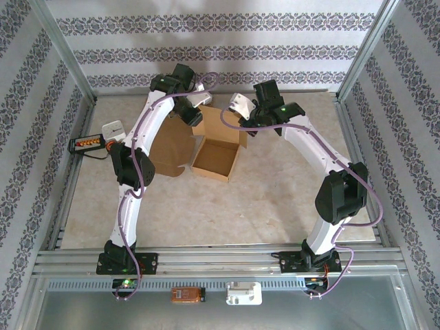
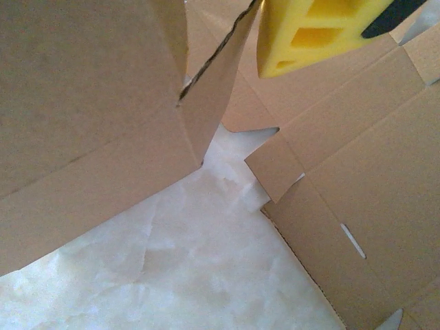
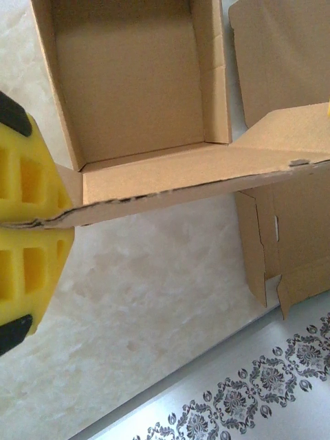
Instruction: Fold the paper box
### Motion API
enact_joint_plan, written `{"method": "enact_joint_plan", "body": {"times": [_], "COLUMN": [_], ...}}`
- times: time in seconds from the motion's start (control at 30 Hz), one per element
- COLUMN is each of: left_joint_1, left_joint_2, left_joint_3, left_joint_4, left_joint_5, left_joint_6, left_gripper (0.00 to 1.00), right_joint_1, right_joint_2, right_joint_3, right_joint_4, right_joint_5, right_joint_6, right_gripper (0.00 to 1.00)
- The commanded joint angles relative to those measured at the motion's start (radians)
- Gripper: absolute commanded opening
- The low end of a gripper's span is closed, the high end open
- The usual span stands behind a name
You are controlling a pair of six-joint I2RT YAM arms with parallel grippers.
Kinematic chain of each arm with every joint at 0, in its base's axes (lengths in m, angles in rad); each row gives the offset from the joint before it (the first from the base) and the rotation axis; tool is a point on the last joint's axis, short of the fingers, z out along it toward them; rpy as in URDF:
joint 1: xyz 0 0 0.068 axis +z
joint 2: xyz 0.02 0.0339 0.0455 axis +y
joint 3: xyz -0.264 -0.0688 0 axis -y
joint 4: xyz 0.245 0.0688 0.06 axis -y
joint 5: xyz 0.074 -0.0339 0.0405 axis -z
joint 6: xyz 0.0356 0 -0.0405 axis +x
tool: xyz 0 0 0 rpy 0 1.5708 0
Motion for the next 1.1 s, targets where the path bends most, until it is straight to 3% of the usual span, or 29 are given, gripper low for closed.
{"method": "enact_joint_plan", "body": {"times": [0.0, 0.1, 0.2, 0.27, 0.4, 0.6, 1.07], "left_joint_1": [0.008, 0.008, 0.009, 0.007, 0.004, -0.002, -0.014], "left_joint_2": [0.0, 0.0, -0.003, -0.005, -0.01, -0.01, -0.011], "left_joint_3": [0.024, 0.024, 0.025, 0.024, 0.023, 0.024, 0.024], "left_joint_4": [-0.017, -0.018, -0.013, -0.003, 0.015, 0.027, 0.035], "left_joint_5": [0.03, 0.033, 0.033, 0.029, 0.012, -0.004, -0.013], "left_joint_6": [0.01, 0.016, 0.009, 0.0, -0.001, -0.005, -0.025], "left_gripper": [0.26, 0.15, 0.04, 0.0, 0.0, 0.0, 0.0], "right_joint_1": [0.007, 0.01, 0.025, 0.046, 0.058, 0.051, 0.059], "right_joint_2": [-0.004, -0.007, -0.009, -0.013, -0.006, 0.037, 0.137], "right_joint_3": [0.021, 0.023, 0.027, 0.026, 0.048, 0.093, 0.169], "right_joint_4": [0.011, 0.015, 0.011, 0.003, -0.043, -0.167, -0.223], "right_joint_5": [-0.021, -0.017, 0.004, 0.05, 0.143, 0.284, 0.186], "right_joint_6": [0.003, 0.014, 0.029, 0.056, 0.199, 0.297, 0.369], "right_gripper": [0.02, 0.03, 0.18, 0.28, 0.35, 0.39, 0.4]}}
